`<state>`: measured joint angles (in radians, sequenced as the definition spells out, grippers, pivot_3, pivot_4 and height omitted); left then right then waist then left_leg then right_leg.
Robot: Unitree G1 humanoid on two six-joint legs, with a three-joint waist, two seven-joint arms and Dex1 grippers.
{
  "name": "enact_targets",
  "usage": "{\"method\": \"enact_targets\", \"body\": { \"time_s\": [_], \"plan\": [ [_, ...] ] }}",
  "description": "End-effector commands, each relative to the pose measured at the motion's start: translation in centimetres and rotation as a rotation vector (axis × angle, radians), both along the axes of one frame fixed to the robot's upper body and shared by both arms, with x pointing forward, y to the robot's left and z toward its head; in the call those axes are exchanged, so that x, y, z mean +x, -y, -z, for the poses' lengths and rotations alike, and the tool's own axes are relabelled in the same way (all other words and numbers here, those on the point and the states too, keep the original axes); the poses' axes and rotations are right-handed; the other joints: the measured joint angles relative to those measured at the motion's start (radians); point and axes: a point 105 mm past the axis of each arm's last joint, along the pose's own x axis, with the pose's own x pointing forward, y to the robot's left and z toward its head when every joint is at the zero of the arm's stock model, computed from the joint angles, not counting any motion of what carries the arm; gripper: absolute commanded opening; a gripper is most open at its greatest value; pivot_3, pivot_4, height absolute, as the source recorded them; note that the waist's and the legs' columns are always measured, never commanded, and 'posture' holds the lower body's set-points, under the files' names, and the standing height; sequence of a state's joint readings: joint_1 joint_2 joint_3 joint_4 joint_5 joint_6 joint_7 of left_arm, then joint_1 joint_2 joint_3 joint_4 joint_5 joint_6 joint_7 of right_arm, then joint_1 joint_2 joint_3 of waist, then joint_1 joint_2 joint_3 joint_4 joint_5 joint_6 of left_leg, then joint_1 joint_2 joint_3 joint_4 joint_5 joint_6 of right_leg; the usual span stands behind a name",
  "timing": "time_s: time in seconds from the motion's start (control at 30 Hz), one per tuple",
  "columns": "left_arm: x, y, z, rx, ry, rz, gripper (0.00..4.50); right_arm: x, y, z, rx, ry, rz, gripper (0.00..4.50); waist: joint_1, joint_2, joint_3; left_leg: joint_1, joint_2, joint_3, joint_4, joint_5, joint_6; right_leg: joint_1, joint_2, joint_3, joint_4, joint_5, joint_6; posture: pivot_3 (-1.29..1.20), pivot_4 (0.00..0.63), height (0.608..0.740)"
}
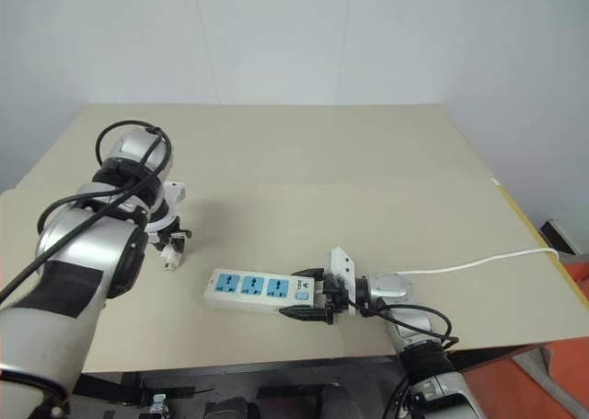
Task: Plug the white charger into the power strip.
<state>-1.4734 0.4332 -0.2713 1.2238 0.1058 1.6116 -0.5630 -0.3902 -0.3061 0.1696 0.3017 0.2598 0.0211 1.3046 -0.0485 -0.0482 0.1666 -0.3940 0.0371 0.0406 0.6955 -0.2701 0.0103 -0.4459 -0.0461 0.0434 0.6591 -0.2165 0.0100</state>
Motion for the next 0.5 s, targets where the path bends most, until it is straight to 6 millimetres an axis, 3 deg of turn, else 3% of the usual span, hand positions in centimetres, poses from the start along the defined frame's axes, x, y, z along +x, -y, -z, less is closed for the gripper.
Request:
{"method": "enact_targets", "body": {
  "time_s": [0.03,0.23,0.33,0.5],
  "plan": [
    [1.2,0.5,-1.9,-0.017,0.112,0.088,0.97,-0.4,-0.3,-0.3,0.026,-0.008,-0.019,3.43,0.000,0.000,0.000,0.000,0.000,0.000,0.000,0.000,0.000,0.000,0.000,0.000,0.000,0.000,0.000,0.00,0.150,0.740],
    [2.5,2.4,-6.5,-0.119,0.415,0.358,0.97,-0.3,-0.5,-0.3,0.025,-0.006,-0.025,3.43,0.000,0.000,0.000,0.000,0.001,0.000,0.000,0.000,-0.001,0.000,0.000,0.001,0.001,0.000,0.000,0.00,0.150,0.740],
    [3.3,4.4,-10.1,-0.216,0.766,0.552,0.97,-0.3,-0.7,-0.3,0.024,-0.005,-0.040,3.43,0.002,0.001,0.000,0.002,0.001,0.000,-0.001,0.000,-0.001,0.000,0.000,0.002,0.001,0.000,0.000,0.00,0.150,0.740],
    [2.1,6.1,-13.2,-0.339,1.184,0.721,0.97,-0.1,-0.9,-0.2,0.015,-0.001,-0.060,3.43,0.002,0.001,0.000,0.006,0.001,0.001,0.000,0.001,-0.002,0.003,-0.001,0.003,0.000,0.000,-0.001,0.00,0.150,0.740]
  ]
}}
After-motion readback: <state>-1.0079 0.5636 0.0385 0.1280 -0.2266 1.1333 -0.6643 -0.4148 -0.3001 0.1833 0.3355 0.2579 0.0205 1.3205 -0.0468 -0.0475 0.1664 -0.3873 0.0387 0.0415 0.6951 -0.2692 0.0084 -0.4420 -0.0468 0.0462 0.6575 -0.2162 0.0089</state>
